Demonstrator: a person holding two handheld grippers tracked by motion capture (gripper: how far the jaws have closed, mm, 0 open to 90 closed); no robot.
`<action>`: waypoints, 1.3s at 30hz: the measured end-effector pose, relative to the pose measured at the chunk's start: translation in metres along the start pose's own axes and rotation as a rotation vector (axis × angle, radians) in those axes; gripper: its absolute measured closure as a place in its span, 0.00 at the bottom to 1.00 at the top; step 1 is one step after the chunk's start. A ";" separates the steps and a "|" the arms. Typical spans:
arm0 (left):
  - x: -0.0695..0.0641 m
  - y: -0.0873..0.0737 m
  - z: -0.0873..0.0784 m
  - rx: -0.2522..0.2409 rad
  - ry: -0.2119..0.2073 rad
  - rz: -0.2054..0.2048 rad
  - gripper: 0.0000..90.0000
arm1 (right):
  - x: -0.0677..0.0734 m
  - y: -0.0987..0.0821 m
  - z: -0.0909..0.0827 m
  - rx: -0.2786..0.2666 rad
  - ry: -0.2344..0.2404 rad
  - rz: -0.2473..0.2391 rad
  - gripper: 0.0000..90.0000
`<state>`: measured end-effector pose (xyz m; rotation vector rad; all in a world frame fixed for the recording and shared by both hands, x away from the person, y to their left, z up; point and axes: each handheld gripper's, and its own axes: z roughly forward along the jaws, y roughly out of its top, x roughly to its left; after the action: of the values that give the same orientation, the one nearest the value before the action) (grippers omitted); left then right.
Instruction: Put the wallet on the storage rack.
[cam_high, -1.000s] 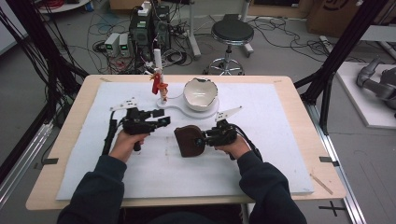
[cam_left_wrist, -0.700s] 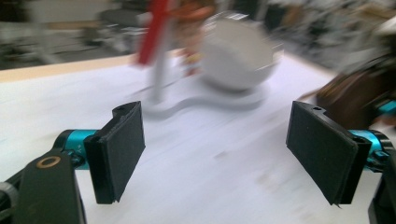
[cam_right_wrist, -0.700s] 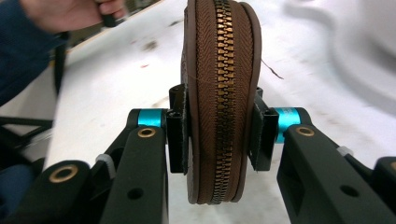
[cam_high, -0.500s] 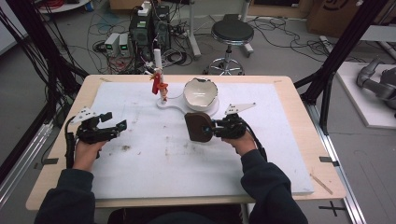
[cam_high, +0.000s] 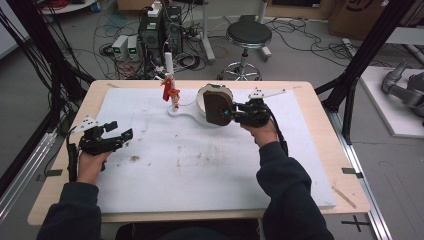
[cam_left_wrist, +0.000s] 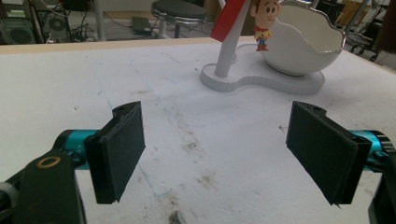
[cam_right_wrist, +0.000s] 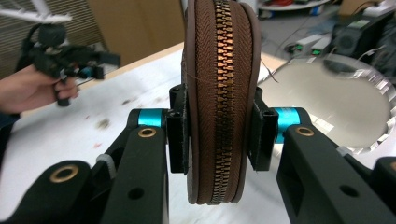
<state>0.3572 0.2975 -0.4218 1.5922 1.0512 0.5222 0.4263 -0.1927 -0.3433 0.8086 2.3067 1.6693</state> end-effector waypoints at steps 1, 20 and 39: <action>0.000 0.000 0.000 -0.003 -0.001 0.000 0.22 | -0.001 0.004 0.001 -0.007 -0.007 0.000 0.74; 0.004 -0.004 -0.001 -0.017 -0.033 -0.057 0.22 | -0.050 0.026 0.051 0.038 -0.190 -0.067 0.74; 0.006 -0.007 -0.005 -0.028 -0.034 -0.082 0.22 | -0.061 0.013 0.064 0.078 -0.238 -0.119 0.49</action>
<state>0.3542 0.3052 -0.4285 1.5214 1.0748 0.4514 0.5098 -0.1693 -0.3638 0.8190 2.2192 1.3622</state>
